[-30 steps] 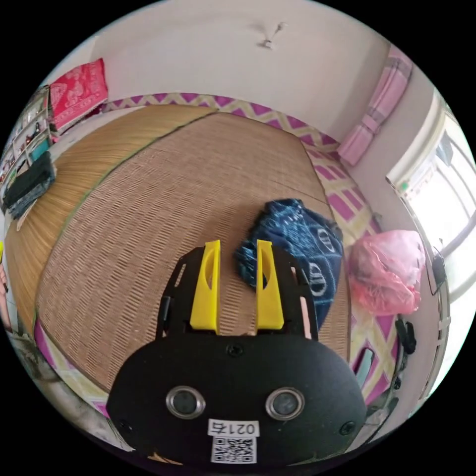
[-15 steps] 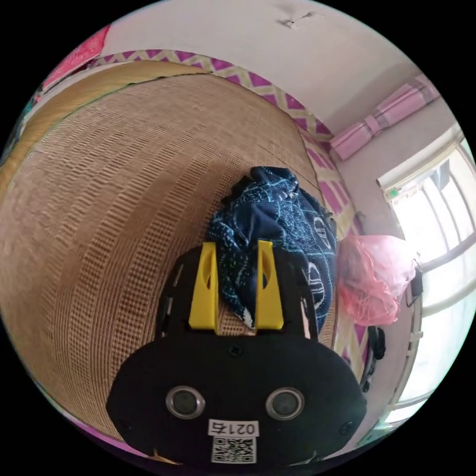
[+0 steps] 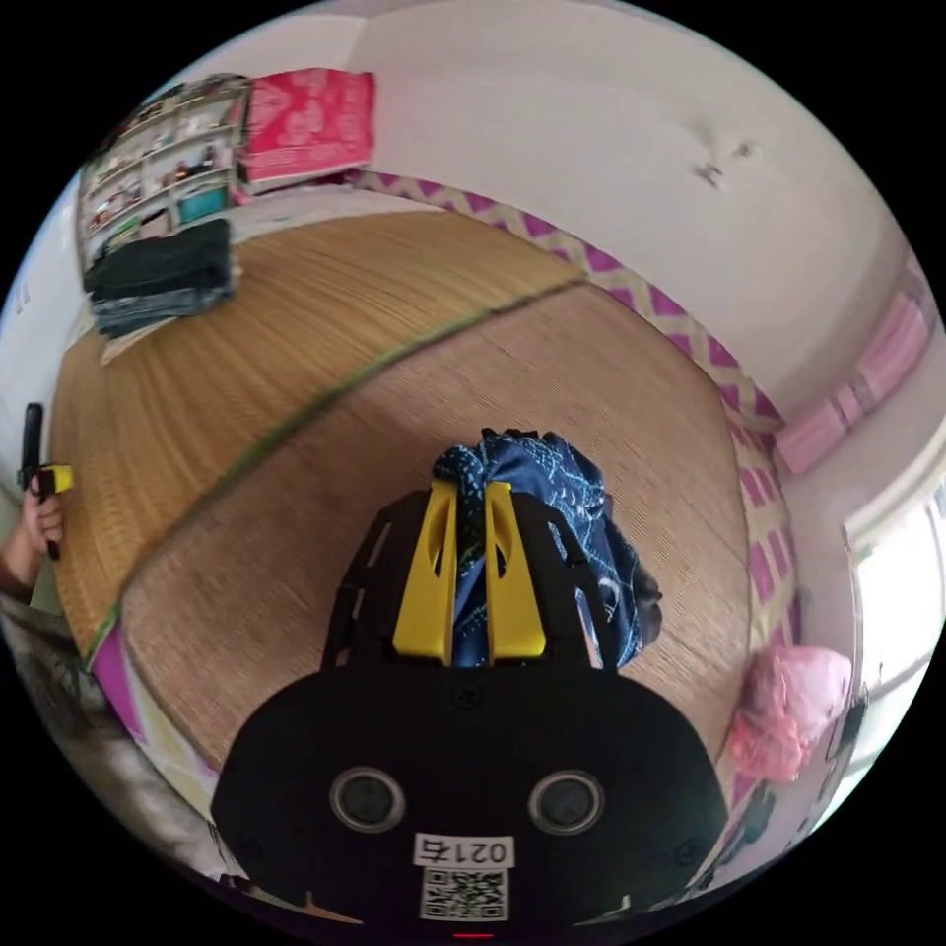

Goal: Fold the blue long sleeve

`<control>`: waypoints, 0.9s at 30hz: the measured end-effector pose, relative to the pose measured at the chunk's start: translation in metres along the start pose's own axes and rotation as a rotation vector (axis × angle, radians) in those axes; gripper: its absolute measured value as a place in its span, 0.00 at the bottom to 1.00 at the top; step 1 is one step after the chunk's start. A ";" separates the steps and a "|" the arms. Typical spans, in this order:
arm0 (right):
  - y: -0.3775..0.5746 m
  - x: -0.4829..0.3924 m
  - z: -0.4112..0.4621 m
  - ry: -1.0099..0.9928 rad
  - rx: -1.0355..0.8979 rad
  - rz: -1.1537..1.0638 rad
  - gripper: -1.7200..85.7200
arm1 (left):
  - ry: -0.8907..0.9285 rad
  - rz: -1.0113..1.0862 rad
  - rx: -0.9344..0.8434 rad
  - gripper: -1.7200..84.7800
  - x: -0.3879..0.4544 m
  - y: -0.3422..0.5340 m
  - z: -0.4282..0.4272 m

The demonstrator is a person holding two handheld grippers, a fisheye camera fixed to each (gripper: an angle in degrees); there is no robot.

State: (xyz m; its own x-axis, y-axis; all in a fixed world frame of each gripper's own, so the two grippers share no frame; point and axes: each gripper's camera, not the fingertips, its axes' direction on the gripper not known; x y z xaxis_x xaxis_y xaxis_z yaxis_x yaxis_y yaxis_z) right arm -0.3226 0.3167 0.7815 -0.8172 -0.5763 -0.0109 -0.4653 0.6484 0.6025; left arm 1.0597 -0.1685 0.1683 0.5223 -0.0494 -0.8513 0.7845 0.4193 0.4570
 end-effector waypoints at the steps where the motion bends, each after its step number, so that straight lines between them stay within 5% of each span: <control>1: -0.008 -0.019 -0.003 -0.026 0.016 -0.030 0.07 | 0.006 -0.002 0.003 0.01 0.000 -0.002 -0.002; 9: -0.026 -0.253 -0.009 -0.193 0.092 -0.426 0.07 | 0.028 -0.028 0.015 0.01 -0.004 -0.012 -0.017; 23: 0.102 -0.209 -0.038 -0.443 0.052 -0.203 0.12 | 0.064 -0.064 0.103 0.01 -0.005 -0.026 -0.043; 27: 0.128 -0.213 -0.043 -0.353 0.108 -0.211 0.10 | -0.015 0.007 0.011 0.02 0.020 -0.036 -0.029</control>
State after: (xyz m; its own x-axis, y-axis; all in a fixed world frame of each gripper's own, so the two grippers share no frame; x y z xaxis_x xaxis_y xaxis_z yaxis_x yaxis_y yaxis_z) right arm -0.1938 0.5011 0.8950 -0.7578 -0.5081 -0.4094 -0.6525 0.5934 0.4713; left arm 1.0317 -0.1586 0.1273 0.5325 -0.0599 -0.8443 0.7844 0.4098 0.4656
